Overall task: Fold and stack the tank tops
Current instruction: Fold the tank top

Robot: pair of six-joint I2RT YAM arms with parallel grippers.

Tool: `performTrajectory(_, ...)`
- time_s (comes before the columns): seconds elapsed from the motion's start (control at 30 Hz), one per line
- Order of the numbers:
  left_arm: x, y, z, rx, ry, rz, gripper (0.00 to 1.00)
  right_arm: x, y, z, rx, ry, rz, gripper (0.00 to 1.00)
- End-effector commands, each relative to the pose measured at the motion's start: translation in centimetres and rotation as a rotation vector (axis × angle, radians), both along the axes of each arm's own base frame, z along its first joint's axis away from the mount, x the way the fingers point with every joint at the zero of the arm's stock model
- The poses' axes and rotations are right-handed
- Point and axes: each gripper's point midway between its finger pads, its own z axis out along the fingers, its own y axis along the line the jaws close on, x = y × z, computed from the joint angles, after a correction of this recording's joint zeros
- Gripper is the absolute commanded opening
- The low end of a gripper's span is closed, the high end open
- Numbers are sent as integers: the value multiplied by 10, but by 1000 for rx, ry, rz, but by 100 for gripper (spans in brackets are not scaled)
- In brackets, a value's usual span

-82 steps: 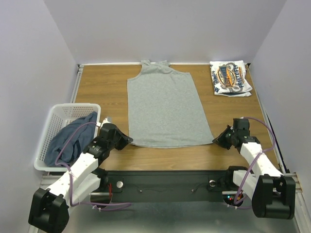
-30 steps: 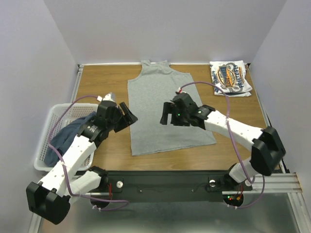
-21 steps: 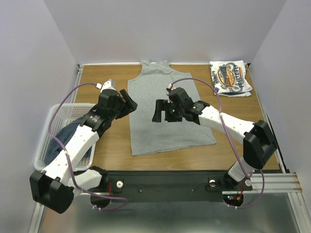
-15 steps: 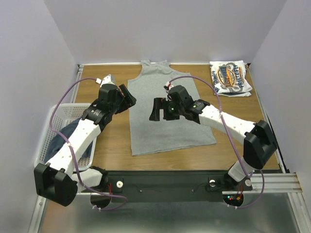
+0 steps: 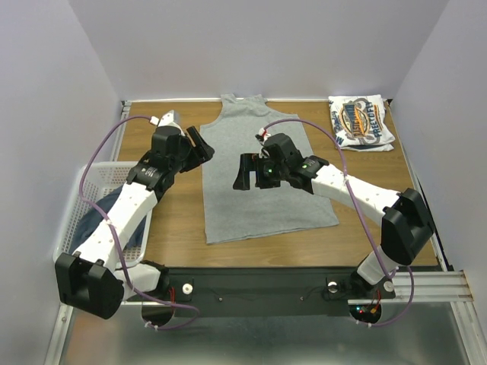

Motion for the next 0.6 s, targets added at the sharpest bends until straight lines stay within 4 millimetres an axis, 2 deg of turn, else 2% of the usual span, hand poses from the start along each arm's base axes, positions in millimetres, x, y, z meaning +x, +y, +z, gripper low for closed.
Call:
performTrajectory(0.0, 10, -5, 27, -19, -84, -22, 73, 7, 8, 21, 51, -60, 18, 100)
performTrajectory(0.27, 21, -2, 25, -10, -81, -5, 73, 7, 16, 19, 70, -38, 42, 100)
performTrajectory(0.57, 46, 24, 21, 8, -78, 60, 73, 8, 24, 17, 70, -33, 38, 100)
